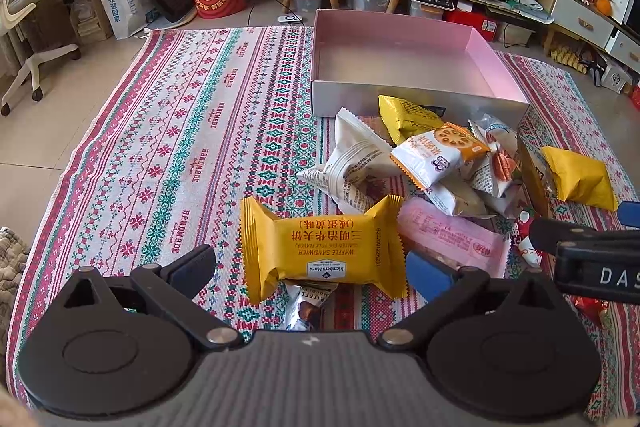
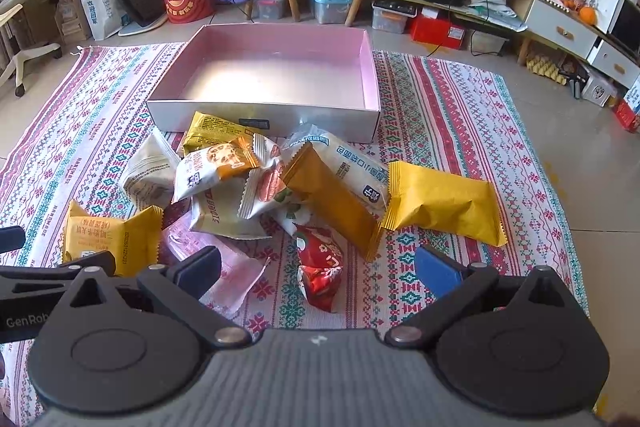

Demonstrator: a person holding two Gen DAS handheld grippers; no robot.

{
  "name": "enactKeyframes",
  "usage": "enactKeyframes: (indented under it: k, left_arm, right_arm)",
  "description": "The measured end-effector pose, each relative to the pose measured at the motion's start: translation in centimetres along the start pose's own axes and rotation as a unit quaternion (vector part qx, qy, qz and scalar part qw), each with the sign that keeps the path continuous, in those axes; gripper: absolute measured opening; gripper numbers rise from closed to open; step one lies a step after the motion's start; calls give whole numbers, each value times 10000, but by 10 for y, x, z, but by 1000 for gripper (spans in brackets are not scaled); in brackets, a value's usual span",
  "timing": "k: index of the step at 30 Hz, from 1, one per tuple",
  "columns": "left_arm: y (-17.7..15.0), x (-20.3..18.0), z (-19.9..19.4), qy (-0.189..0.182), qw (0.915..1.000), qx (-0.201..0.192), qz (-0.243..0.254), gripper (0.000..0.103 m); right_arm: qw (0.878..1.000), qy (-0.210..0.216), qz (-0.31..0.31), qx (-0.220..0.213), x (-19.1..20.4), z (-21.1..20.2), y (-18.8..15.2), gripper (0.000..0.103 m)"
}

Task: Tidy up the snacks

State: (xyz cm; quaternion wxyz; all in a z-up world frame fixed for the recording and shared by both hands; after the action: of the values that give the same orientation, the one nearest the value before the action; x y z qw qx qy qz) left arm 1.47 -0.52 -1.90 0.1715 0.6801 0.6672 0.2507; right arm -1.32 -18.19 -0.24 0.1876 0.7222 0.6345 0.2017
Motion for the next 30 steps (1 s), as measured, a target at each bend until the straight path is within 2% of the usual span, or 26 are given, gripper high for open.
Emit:
enactKeyframes:
  k: [30]
  left_arm:
    - [0, 0, 0, -8, 10000, -3, 2, 103]
  right_arm:
    - [10000, 36, 10, 4, 0, -1, 1, 103]
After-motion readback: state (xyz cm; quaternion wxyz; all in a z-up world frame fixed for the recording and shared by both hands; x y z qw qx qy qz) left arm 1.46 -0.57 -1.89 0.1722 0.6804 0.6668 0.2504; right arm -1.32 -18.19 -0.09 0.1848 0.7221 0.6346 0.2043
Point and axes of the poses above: each gripper's, at about its wrist camera, not at the fingertips, and z roughly the way its jaws point, x to its left, y to its top, the point moved 3 cm from there along z, roughly the way its jaws point, and after that the axes turned 6 degrees about y, right-handed, at the moved point
